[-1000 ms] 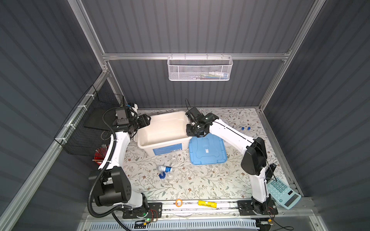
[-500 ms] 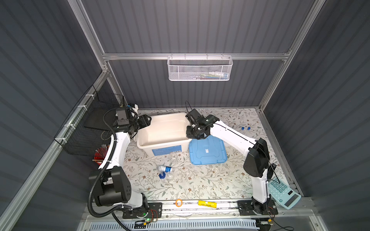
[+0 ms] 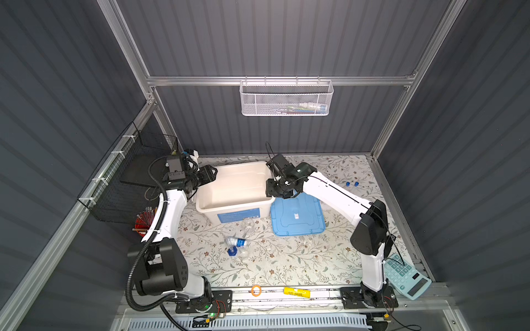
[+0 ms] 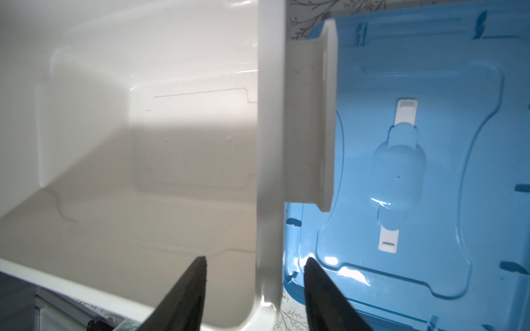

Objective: Organize the chemistry lab equipment

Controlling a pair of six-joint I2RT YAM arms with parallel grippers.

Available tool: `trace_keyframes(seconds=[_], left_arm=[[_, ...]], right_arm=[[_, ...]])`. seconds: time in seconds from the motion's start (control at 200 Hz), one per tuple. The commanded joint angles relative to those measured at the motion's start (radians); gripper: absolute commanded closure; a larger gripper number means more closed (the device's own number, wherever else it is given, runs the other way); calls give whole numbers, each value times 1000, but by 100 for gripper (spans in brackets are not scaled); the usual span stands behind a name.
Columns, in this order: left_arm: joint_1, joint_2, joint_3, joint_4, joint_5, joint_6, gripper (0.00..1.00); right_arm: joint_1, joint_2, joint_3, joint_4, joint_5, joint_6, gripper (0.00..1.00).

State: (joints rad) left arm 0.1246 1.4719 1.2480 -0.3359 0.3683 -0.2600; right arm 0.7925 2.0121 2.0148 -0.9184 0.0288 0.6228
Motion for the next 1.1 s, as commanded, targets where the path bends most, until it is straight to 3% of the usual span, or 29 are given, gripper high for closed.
trace_keyframes(seconds=[0.0, 0.085, 0.145, 0.265, 0.39, 0.5, 0.866, 1.096], left_arm=[[6, -25, -4, 7, 27, -10, 36], [6, -30, -1, 3, 27, -9, 36], [6, -31, 4, -4, 23, -7, 36], [6, -30, 4, -15, 17, -3, 36], [6, -29, -5, -19, -4, -5, 36], [6, -27, -9, -21, -9, -18, 36], [17, -36, 9, -85, -75, -43, 37], [12, -46, 28, -96, 5, 11, 36]], right_arm=[[-8, -22, 143, -99, 38, -174, 42], [-13, -8, 253, -179, 45, -266, 44], [-13, -7, 295, -217, -22, -339, 44], [3, -13, 297, -293, -189, -426, 44], [59, 5, 273, -385, -204, -487, 45], [91, 23, 223, -392, -221, -468, 48], [117, 5, -34, -153, -310, -346, 54], [118, -33, -213, 31, -280, -188, 52]])
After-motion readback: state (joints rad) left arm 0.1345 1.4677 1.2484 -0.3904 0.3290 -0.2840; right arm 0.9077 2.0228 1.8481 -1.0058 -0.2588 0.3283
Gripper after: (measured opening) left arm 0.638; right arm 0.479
